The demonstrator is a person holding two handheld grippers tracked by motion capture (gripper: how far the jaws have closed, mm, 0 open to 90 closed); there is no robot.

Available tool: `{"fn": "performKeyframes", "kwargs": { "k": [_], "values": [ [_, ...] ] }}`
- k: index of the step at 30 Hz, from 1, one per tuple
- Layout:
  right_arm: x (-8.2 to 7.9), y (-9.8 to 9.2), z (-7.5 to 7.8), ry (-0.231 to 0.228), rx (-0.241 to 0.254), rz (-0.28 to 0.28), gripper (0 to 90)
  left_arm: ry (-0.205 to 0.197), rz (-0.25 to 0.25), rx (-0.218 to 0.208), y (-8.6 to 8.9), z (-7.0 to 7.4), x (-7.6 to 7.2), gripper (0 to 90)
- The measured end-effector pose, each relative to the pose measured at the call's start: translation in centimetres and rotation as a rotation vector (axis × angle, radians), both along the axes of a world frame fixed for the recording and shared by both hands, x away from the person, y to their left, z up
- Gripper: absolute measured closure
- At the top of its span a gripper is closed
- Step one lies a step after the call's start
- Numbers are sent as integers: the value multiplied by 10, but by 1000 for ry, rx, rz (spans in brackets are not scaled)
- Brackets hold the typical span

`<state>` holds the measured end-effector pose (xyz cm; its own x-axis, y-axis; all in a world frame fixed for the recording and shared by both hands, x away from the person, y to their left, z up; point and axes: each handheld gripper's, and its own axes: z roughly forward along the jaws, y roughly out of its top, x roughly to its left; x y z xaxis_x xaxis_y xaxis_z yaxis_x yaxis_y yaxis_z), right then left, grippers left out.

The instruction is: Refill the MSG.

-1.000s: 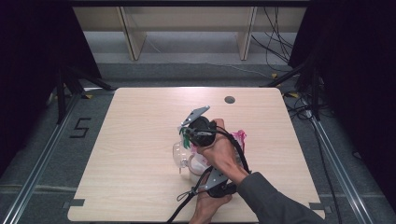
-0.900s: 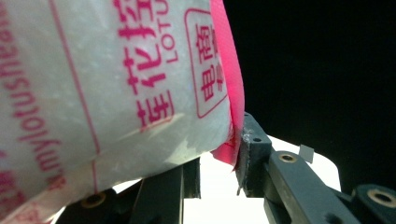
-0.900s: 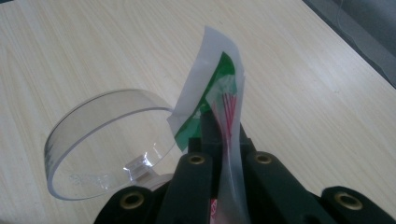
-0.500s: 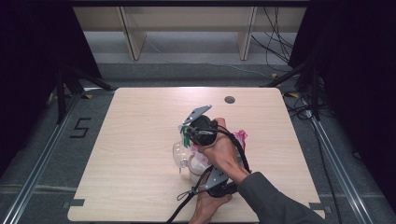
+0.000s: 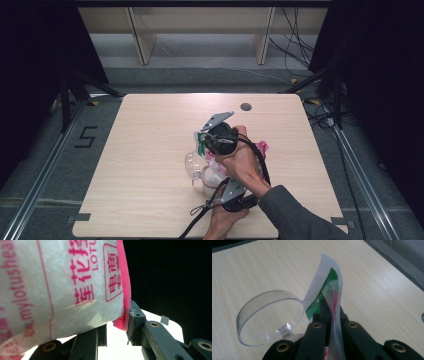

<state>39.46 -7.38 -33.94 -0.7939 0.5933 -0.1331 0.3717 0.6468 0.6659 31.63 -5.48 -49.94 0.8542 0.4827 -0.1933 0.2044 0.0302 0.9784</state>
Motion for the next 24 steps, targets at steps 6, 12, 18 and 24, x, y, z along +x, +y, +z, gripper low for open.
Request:
{"fn": "performKeyframes", "kwargs": {
  "k": [6, 12, 18, 24],
  "values": [
    [-2, -7, 1, -10, 68, -6, 900, 2, 1, 56, 3, -1, 1, 718],
    [-6, -18, 5, -11, 132, -20, 900, 12, 5, 67, 4, -3, 1, 708],
    [-12, -30, 9, -24, 188, -13, 900, 18, 7, 80, 5, -4, 1, 703],
    [-16, -42, 12, -42, 243, -5, 900, 22, 10, 92, 6, -5, 0, 697]
  ]
}}
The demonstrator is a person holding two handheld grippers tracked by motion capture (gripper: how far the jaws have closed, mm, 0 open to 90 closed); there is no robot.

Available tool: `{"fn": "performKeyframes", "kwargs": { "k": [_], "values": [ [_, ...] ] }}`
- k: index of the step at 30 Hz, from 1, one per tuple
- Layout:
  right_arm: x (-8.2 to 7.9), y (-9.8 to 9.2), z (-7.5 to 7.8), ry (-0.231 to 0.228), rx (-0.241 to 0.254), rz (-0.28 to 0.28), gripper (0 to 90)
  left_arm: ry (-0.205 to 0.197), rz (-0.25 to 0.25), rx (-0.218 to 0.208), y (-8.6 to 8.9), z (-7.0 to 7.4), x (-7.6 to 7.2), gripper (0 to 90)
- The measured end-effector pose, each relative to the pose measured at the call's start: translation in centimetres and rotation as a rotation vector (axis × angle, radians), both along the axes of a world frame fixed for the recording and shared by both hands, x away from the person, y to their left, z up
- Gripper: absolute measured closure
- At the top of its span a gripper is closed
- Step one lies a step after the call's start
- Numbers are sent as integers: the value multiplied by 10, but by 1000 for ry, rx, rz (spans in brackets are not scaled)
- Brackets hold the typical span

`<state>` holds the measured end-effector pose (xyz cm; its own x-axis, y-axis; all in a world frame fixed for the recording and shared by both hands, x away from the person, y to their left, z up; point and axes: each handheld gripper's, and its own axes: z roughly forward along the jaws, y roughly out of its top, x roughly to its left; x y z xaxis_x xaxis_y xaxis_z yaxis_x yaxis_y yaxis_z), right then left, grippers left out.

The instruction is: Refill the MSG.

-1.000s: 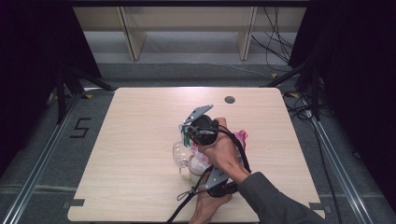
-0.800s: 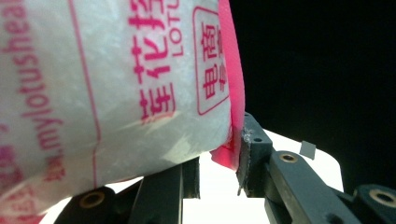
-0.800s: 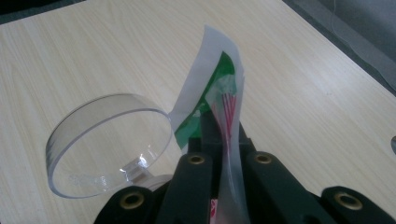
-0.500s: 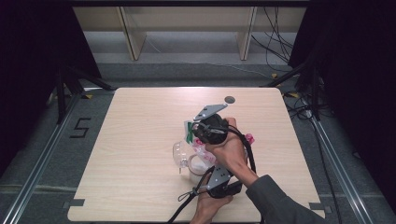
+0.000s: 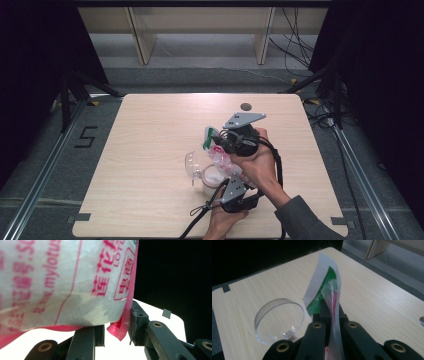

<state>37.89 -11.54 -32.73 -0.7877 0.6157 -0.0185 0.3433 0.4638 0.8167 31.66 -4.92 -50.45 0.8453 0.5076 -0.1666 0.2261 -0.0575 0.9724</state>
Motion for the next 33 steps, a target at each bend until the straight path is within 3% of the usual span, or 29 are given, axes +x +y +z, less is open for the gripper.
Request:
{"fn": "performKeyframes", "kwargs": {
  "k": [3, 7, 8, 9, 10, 12, 13, 14, 15, 19, 29, 32, 33],
  "values": [
    [-6, -10, 2, -19, 51, -22, 900, -5, 0, 12, 1, 0, -1, 695],
    [-10, -19, 4, -9, 94, -35, 900, -1, 8, 17, 1, 0, -2, 687],
    [-11, -25, 5, -35, 128, -42, 900, 2, 12, 20, 1, -1, -2, 682],
    [-13, -28, 6, -18, 137, -32, 900, -2, 12, 27, 2, -1, -2, 675],
    [-13, -31, 6, -37, 144, -22, 900, -5, 7, 33, 2, -1, -2, 673],
    [-18, -36, 7, -19, 167, -41, 900, -1, 14, 28, 4, -2, -1, 666],
    [-18, -38, 7, -31, 178, -34, 900, -1, 15, 28, 4, -2, -1, 658],
    [-18, -41, 6, -53, 196, -26, 900, -1, 20, 36, 6, -2, -2, 649],
    [-21, -43, 7, -39, 215, -38, 900, -1, 20, 36, 6, -2, -2, 645],
    [-26, -53, 7, -54, 273, -38, 900, 0, 42, 71, 10, 1, -3, 619],
    [-35, -73, 6, -62, 358, -60, 900, 17, 36, 58, 13, 1, -4, 568],
    [-38, -77, 6, -59, 373, -76, 900, 16, 48, 81, 16, 3, -5, 525],
    [-37, -80, 5, -75, 380, -69, 900, 21, 42, 71, 16, 3, -5, 525]
  ]
}}
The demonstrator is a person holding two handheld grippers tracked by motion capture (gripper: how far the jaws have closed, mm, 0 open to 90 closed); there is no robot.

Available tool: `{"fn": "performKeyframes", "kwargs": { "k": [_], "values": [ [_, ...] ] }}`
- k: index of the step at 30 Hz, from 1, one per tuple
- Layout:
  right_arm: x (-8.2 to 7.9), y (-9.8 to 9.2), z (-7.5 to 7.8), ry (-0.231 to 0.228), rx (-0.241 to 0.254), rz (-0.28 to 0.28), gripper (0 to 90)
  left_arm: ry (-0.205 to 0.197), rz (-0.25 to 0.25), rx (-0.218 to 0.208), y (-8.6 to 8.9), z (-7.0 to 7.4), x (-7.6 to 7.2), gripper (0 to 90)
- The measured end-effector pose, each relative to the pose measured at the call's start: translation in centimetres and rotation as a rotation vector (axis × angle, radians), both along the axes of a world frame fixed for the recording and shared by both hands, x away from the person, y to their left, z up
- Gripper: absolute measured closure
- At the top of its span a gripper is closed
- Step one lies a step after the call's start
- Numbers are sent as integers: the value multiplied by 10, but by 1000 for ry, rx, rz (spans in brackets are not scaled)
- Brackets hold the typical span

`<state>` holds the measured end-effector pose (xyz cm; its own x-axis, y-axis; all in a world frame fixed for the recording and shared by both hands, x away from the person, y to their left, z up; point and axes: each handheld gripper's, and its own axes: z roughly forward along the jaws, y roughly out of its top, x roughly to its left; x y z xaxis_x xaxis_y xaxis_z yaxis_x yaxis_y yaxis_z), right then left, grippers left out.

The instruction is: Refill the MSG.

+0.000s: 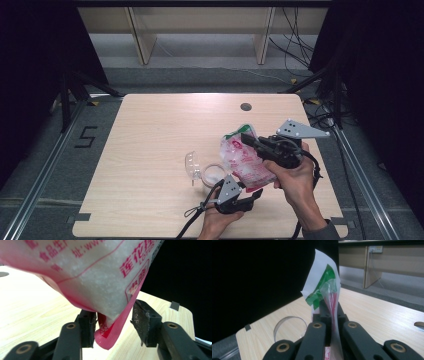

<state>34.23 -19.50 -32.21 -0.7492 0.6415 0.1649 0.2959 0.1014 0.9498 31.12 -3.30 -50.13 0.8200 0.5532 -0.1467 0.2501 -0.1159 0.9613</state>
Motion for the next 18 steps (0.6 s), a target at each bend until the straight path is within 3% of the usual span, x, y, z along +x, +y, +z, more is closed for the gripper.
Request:
{"fn": "performKeyframes", "kwargs": {
  "k": [1, 2, 4, 6, 9, 11, 17, 18],
  "values": [
    [-2, -4, -2, 1, 35, -7, 900, 23, -4, -3, 2, 2, -2, 459],
    [-3, -7, -2, 0, 37, -13, 900, 33, -11, -9, 3, 3, -3, 424],
    [-4, -11, -5, -10, 61, -20, 900, 15, -2, 30, 7, 5, -7, 387],
    [-8, -14, -6, 8, 98, -22, 900, 28, 14, 35, 10, 5, -11, 356],
    [-8, -17, -8, -1, 104, -21, 900, 40, 16, 24, 11, 5, -15, 333],
    [-9, -19, -13, 0, 117, -34, 900, 32, 36, 49, 16, 6, -21, 315],
    [-6, -27, -21, -15, 112, -70, 900, 35, 7, 43, 19, 5, -27, 307],
    [-5, -31, -25, -7, 108, -89, 900, 35, 14, 72, 21, 5, -32, 307]
  ]
}}
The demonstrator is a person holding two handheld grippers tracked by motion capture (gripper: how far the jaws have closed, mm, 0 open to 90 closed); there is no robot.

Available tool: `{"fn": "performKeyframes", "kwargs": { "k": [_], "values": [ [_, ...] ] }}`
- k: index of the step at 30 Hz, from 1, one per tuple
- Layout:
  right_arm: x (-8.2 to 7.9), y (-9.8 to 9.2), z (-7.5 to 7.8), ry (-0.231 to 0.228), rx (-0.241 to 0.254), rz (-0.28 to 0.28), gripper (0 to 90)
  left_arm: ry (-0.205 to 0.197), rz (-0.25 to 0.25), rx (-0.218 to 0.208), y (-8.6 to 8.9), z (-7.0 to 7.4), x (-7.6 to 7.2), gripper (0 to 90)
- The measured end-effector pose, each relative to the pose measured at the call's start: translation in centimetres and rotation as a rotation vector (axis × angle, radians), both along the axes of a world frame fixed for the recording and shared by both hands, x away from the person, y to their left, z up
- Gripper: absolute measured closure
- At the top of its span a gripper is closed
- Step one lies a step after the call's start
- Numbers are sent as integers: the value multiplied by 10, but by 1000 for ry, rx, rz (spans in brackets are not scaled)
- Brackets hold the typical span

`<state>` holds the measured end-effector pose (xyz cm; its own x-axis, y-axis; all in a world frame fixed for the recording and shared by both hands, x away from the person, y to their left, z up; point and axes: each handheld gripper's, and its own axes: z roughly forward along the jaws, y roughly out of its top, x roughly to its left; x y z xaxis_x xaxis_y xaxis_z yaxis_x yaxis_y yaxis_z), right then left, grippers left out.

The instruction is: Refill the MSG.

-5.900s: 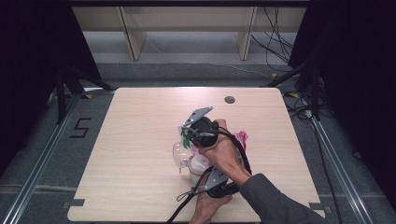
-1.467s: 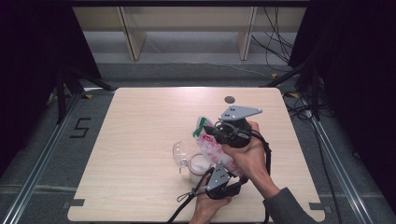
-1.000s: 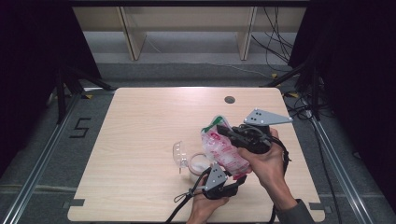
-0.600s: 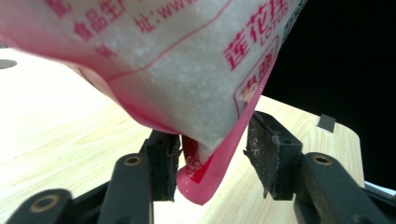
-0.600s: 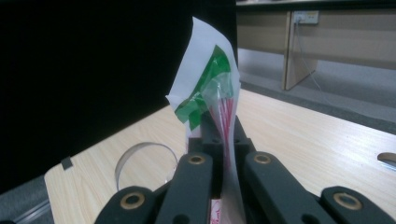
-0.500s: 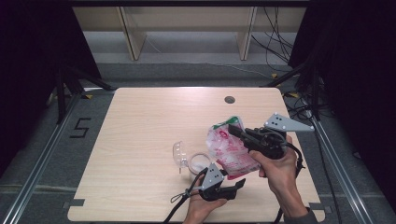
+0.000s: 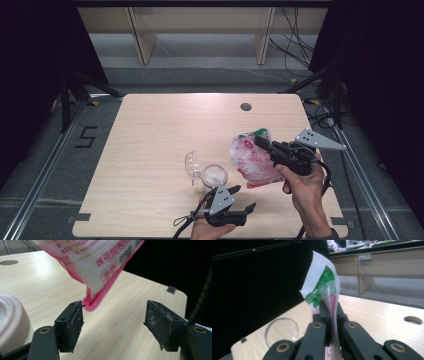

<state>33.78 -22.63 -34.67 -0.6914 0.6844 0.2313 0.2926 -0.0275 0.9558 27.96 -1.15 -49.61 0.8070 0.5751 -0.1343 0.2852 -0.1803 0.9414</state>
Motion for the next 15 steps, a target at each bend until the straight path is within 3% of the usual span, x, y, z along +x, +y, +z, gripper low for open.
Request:
{"fn": "performKeyframes", "kwargs": {
  "k": [6, 8, 12, 15],
  "values": [
    [6, -8, -15, 19, -21, -43, 900, -16, -25, -4, 7, 2, -8, 308],
    [6, -9, -21, 43, 5, -47, 900, -28, -9, 9, 12, 4, -11, 305],
    [10, -16, -35, 55, 18, -72, 900, -36, -6, -6, 15, 4, -12, 297],
    [11, -20, -43, 85, -8, -90, 900, -38, -3, 6, 20, 4, -15, 295]
  ]
}}
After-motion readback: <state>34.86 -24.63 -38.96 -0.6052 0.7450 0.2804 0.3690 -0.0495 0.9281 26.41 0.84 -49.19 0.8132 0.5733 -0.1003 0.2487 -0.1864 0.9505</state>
